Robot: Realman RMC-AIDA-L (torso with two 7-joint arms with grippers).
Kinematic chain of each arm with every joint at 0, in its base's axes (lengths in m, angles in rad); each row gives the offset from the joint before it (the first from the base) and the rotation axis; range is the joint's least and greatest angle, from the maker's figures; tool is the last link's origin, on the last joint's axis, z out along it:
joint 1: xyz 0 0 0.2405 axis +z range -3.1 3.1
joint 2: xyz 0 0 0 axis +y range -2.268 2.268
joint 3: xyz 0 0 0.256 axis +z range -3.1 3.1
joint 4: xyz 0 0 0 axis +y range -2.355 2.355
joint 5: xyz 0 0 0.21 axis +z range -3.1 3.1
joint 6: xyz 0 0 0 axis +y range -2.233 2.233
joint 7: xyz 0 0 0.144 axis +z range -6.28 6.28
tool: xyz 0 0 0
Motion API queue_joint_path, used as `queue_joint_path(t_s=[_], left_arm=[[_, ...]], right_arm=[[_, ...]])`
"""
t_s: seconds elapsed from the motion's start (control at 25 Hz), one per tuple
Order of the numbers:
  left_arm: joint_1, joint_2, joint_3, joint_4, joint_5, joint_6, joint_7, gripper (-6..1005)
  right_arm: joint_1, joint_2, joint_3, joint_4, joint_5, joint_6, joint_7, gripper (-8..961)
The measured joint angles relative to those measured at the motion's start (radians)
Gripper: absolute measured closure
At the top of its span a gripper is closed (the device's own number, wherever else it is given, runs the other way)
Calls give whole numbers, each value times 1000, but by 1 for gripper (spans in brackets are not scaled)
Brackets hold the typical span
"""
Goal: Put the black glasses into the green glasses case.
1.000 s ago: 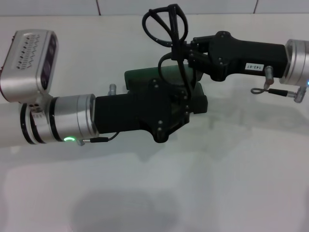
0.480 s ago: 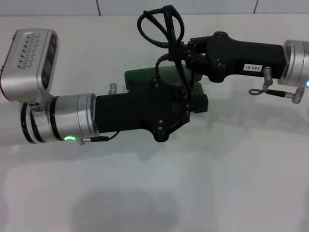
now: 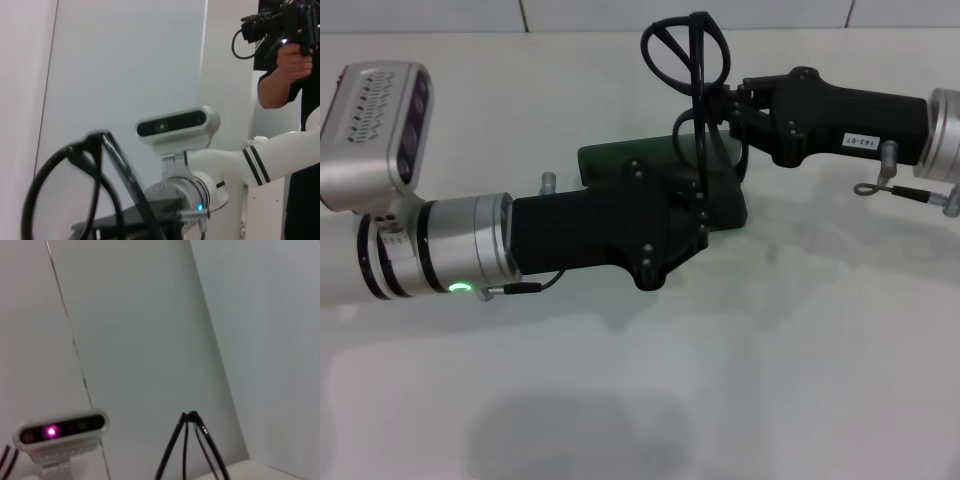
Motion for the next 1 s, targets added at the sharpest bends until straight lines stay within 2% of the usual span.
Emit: queue_joint_path(t_s=[0.4, 1.0], left_arm=[[1, 0, 0, 0, 0, 6, -4, 967], [-7, -1, 0, 0, 0, 0, -4, 965]], right_arm=[[-32, 0, -9, 5, -15, 19, -62, 867], [-29, 5, -11, 6, -22, -60, -65, 867]])
